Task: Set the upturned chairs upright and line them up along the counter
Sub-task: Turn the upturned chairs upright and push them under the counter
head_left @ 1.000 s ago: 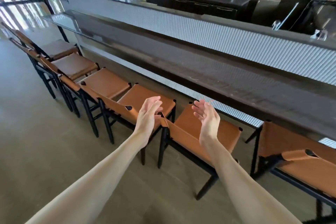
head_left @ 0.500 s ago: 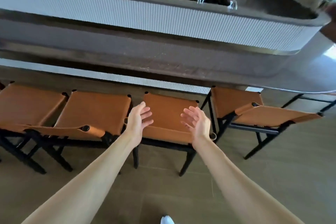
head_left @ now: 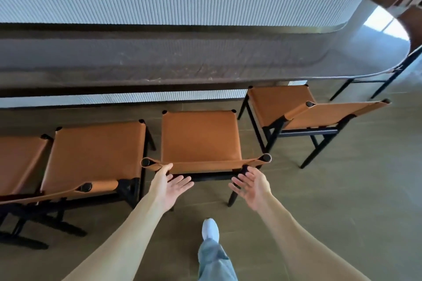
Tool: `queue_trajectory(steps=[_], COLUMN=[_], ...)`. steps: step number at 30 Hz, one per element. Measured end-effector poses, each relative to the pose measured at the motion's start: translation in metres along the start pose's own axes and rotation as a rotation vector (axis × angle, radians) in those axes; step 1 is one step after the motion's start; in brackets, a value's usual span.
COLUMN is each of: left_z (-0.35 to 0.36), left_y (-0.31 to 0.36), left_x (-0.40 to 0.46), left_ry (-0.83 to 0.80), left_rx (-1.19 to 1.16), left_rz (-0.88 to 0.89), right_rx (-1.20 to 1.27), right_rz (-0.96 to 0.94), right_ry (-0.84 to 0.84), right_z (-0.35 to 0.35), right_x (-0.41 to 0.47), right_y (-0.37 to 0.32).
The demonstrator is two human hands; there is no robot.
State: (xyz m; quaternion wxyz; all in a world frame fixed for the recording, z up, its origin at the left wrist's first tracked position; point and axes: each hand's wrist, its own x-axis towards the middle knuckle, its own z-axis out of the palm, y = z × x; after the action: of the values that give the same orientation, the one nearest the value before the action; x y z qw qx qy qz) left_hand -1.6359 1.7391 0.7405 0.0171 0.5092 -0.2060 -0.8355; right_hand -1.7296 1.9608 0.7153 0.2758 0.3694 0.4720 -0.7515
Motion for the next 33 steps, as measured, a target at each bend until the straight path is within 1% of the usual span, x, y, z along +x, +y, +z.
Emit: queue_trajectory(steps=[3, 7, 11, 14, 18, 22, 28, 33], left_z=[-0.002, 0.015, 0.027, 0.025, 0.03, 0.039, 0.071, 0.099], left_y=[0.013, 0.017, 0.018, 0.017, 0.02, 0.029, 0.046, 0.073], left_x=[0.019, 0.046, 0.078, 0.099, 0.114, 0.119, 0.137, 0.163], left_ry=[0.044, 0.094, 0.127, 0.184, 0.26, 0.306, 0.3, 0.241], left_rx=[-0.012, 0.017, -0.017, -0.048, -0.103, -0.124, -0.094, -0.089], left_rz=[0.023, 0.018, -0.001, 0.009, 0.02, 0.019, 0.029, 0.046], right_rx=[0.033, 0.063, 0.073, 0.051, 0.084, 0.063, 0.086, 0.074], right_rz=[0.054, 0.112, 0.138, 0.135, 0.155, 0.153, 0.112, 0.102], right_ry=[-0.012, -0.02, 0.043, 0.095, 0.118, 0.141, 0.133, 0.086], right_z=[0.017, 0.036, 0.042, 0.039, 0.042, 0.046, 0.074, 0.104], right_x=[0.024, 0.052, 0.077, 0.095, 0.107, 0.111, 0.129, 0.159], right_y=[-0.002, -0.014, -0.021, -0.024, -0.031, -0.039, -0.07, -0.097])
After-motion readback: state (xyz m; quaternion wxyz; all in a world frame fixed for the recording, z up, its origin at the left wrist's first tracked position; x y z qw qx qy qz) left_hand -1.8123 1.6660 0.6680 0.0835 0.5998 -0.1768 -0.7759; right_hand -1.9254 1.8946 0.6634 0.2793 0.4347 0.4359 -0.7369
